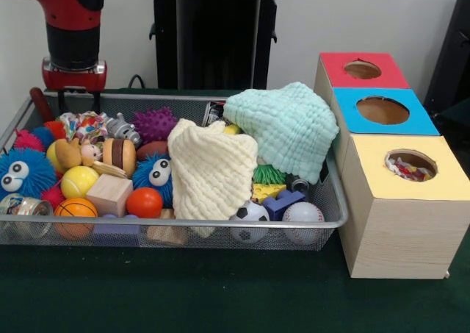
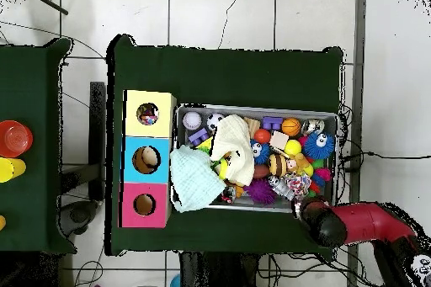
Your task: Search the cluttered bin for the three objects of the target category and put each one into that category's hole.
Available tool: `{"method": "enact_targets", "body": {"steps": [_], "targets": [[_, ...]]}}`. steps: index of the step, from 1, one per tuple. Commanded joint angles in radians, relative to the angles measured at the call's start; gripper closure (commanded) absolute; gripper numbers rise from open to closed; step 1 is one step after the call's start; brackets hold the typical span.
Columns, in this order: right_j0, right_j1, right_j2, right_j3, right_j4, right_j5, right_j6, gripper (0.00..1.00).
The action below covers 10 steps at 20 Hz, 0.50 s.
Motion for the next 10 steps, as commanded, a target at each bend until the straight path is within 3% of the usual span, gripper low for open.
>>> {"method": "enact_targets", "body": {"steps": [1, 6, 10], "targets": [[-0.010, -0.094, 0.068, 0.058, 0.100, 0.088, -0.176, 0.00], [-0.013, -0.197, 0.082, 0.112, 0.182, 0.142, -0.218, 0.00], [-0.032, -0.195, 0.127, 0.119, 0.209, 0.098, -0.220, 0.00]]}}
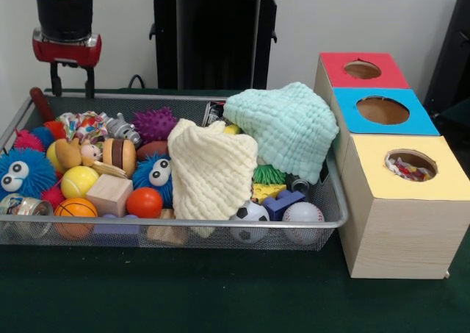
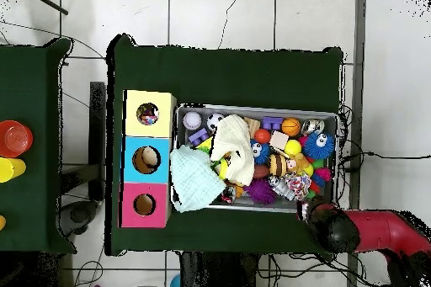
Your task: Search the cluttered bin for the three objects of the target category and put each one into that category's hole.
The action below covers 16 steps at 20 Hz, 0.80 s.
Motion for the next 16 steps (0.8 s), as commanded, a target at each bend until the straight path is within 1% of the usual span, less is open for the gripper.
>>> {"method": "enact_targets", "body": {"steps": [1, 4, 8, 16], "targets": [[-0.025, -0.053, 0.130, 0.055, 0.066, 0.039, -0.217, 0.00], [-0.051, -0.032, 0.180, 0.063, 0.056, -0.054, -0.197, 0.00], [-0.081, -0.028, 0.231, 0.076, 0.032, -0.135, -0.167, 0.00], [-0.138, 0.000, 0.320, 0.077, 0.012, -0.205, -0.156, 0.00]]}}
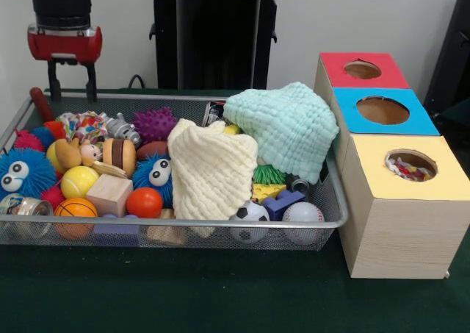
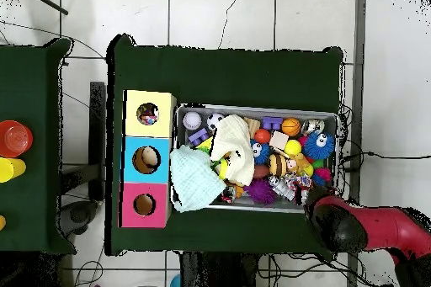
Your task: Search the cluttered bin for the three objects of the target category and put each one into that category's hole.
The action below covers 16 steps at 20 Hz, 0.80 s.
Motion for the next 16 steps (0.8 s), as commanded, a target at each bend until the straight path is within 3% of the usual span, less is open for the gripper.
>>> {"method": "enact_targets", "body": {"steps": [1, 10, 16], "targets": [[-0.030, 0.035, 0.149, 0.024, -0.016, -0.082, -0.153, 0.00], [-0.010, 0.111, 0.144, -0.072, -0.061, -0.070, -0.160, 0.00], [-0.003, 0.134, 0.130, -0.064, -0.095, -0.101, -0.135, 0.00]]}}
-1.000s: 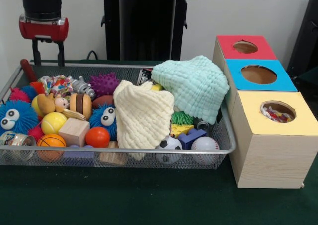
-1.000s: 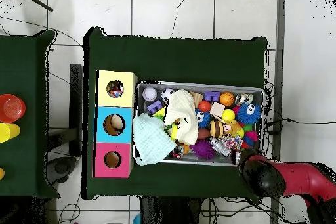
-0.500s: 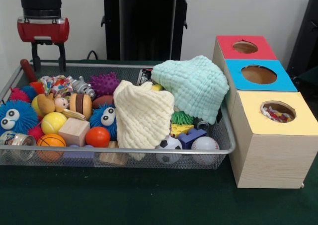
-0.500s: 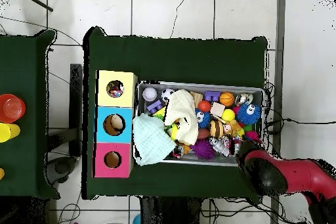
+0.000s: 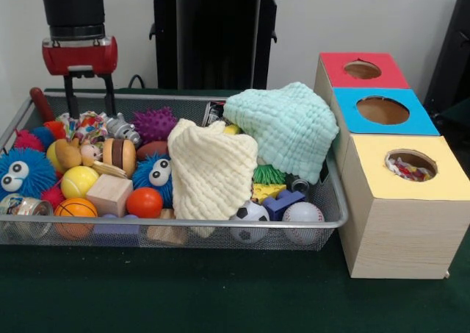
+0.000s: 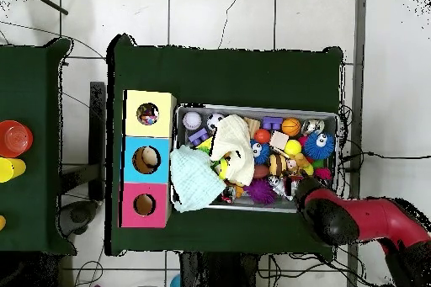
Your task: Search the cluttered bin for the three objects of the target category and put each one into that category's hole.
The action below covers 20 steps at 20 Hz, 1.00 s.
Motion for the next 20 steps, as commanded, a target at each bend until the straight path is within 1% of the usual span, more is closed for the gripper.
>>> {"method": "enact_targets", "body": {"steps": [1, 2, 5, 8, 16, 20], "targets": [[0.018, 0.061, 0.047, -0.048, -0.081, -0.055, -0.124, 0.00], [0.020, 0.063, 0.043, -0.052, -0.083, -0.046, -0.126, 0.00], [0.052, 0.054, -0.011, -0.067, -0.100, 0.018, -0.119, 0.00], [0.070, 0.043, -0.039, -0.068, -0.113, 0.042, -0.104, 0.00], [0.123, 0.020, -0.116, -0.069, -0.140, 0.059, -0.062, 0.00], [0.133, 0.010, -0.147, -0.079, -0.140, 0.077, -0.065, 0.00]]}}
